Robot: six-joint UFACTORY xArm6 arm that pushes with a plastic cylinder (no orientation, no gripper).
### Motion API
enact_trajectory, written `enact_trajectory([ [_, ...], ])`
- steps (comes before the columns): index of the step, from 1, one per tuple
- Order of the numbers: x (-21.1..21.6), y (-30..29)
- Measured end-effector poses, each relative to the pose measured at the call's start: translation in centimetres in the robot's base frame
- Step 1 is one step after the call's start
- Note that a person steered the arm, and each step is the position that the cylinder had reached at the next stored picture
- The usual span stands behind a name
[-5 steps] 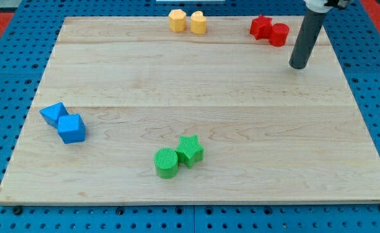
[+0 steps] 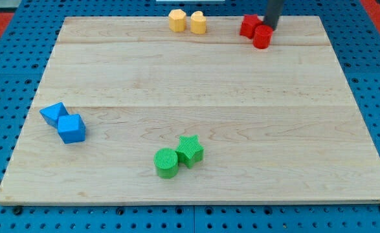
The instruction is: Push the red star into the heart
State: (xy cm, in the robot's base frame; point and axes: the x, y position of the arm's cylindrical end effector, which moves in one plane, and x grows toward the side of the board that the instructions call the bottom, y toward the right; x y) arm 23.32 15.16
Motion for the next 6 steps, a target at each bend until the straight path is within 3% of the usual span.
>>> enact_trajectory([
  [1,-1.0,-3.4],
  [3,-1.4,-3.4],
  [5,-1.4,-11.0],
  [6,5.3,-8.7],
])
